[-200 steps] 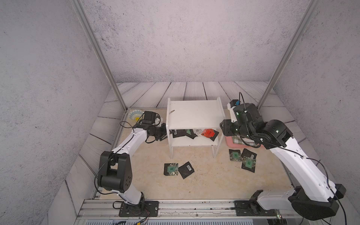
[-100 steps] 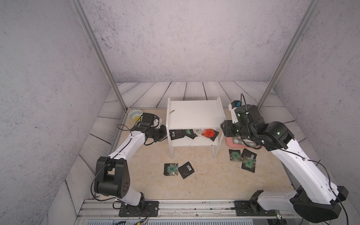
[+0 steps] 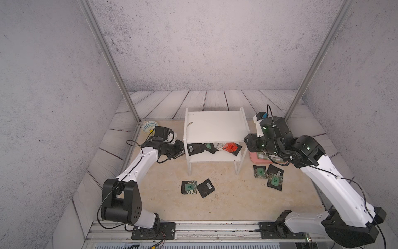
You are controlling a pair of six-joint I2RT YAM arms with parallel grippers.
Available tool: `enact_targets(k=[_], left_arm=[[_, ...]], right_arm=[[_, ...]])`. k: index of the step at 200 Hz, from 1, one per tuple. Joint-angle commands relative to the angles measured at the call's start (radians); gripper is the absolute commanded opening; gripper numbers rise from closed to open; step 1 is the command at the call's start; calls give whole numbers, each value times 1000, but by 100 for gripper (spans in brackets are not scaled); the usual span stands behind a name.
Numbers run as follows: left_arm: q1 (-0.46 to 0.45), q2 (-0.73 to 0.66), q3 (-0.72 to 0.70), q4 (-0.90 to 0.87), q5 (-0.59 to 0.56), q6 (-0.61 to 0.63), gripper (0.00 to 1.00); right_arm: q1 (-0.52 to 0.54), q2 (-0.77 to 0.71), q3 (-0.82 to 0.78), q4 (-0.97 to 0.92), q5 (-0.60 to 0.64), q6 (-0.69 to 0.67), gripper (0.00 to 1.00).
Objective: Remove the tea bags from the shelf
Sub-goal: Pick up the tea bag from the shelf.
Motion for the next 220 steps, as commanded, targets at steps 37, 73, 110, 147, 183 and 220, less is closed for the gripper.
enact_targets(k=[37,73,110,147,183,220], left_arm=[[6,-48,9,35,36,-29,57],[-4,-3,10,65,50,-45,62],[-21,39,7,91,54,-54,63],[-26,62,-7,99,46,-53,57],[-24,46,-37,90,37,-32,41],[0,-3,-79,77,27,-17,27]], right_arm=[[-3,-35,-9,8,-7,16,43],[-4,-30,-7,9,-17,23,43],[-3,-32,-15,12,-20,24,43],[-3,-35,-22,15,-16,23,43],[-3,-42,-32,17,-11,23,44],[-3,-53,-39,17,-4,24,44]])
